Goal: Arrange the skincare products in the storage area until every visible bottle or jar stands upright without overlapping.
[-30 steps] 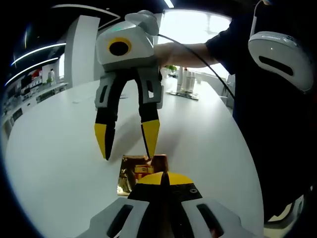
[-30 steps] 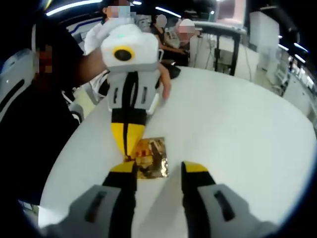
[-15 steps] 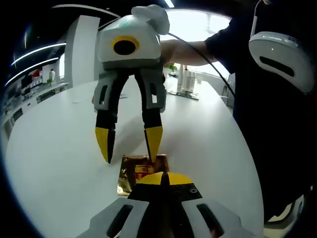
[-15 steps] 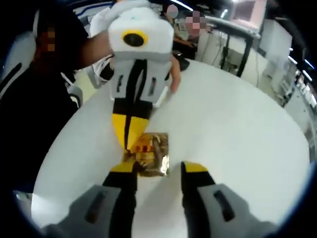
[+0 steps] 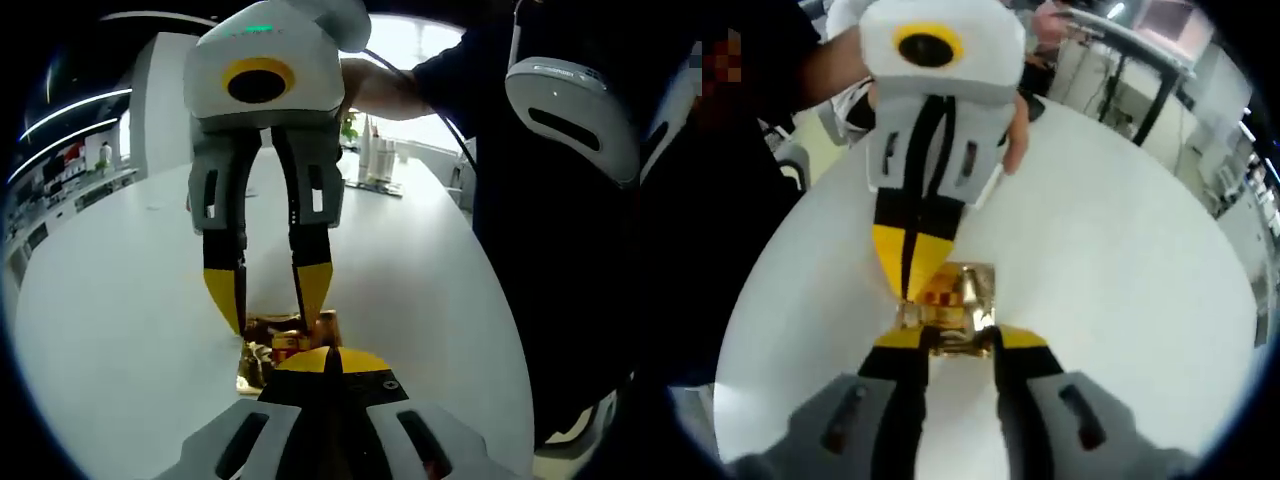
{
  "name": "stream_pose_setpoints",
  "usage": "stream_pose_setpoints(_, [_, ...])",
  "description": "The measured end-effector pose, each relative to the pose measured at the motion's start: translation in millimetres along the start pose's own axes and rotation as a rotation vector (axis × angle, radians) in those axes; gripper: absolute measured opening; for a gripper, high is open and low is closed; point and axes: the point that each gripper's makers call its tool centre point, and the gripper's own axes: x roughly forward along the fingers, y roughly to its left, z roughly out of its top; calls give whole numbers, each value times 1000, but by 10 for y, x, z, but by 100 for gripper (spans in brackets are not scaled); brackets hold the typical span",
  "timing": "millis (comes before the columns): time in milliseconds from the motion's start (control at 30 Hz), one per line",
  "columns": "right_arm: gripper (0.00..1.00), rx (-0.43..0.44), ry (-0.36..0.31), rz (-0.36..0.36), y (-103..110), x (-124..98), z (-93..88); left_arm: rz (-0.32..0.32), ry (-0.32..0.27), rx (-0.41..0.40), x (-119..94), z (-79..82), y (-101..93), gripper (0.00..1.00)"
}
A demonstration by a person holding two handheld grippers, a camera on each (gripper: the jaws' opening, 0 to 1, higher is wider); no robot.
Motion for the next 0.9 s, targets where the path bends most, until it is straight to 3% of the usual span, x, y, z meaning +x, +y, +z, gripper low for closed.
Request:
stream_pose_setpoints(100, [36,20,24,-39,-106,-8,-20,1,1,1,4,1,3,0])
stream_pose_setpoints(133, [36,52,24,-27,-101,-7,-39,1,1,1,6,1,4,0])
stream_pose_setpoints(600, [25,23,23,-11,-46,-17,-37,-2,-4,-1,14,9,13,0])
stream_pose_setpoints(900, [23,34,24,-14,-66,-14,-34,-3,-7,1,18,8,18,0])
